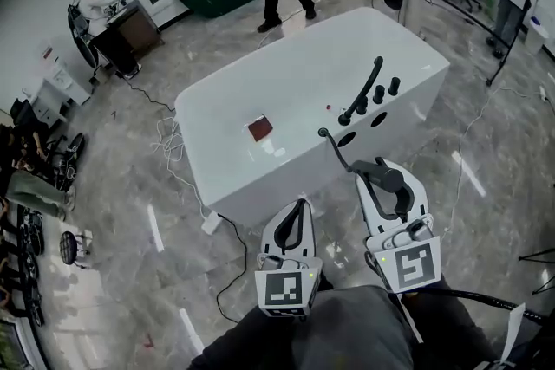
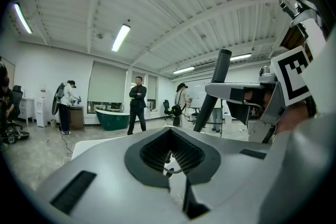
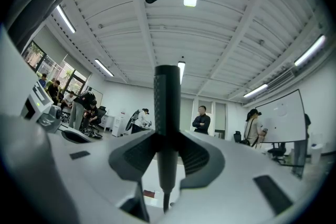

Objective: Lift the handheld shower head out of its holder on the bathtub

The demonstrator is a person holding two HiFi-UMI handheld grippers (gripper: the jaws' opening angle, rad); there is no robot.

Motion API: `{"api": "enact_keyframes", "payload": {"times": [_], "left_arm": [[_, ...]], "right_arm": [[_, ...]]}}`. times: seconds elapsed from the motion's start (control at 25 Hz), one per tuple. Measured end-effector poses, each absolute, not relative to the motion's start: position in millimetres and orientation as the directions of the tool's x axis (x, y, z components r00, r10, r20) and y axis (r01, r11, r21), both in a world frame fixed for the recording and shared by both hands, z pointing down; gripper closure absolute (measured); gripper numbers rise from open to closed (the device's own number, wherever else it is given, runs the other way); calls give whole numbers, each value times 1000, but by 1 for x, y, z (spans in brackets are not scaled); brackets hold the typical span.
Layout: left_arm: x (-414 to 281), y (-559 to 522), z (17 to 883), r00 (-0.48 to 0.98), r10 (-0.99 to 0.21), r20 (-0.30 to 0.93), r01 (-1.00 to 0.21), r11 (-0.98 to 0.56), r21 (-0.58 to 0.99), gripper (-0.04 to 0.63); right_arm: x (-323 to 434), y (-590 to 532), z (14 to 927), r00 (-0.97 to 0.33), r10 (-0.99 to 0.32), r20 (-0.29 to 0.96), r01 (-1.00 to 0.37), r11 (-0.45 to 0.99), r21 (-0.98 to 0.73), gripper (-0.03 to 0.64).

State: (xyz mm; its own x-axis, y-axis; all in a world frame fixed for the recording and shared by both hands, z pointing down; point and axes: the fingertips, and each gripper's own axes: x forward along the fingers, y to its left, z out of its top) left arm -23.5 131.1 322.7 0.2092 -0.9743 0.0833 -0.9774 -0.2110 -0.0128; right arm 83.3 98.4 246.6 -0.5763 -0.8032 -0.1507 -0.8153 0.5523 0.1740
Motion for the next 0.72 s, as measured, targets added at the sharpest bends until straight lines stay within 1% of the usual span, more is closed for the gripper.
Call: {"api": "enact_keyframes", "payload": {"times": [0.72], "left_arm": [[-7, 117, 322, 227, -969, 100, -973, -230, -25, 592]], "right_arm": [[100, 85, 247, -575, -807, -134, -816, 553, 171, 477]]}}
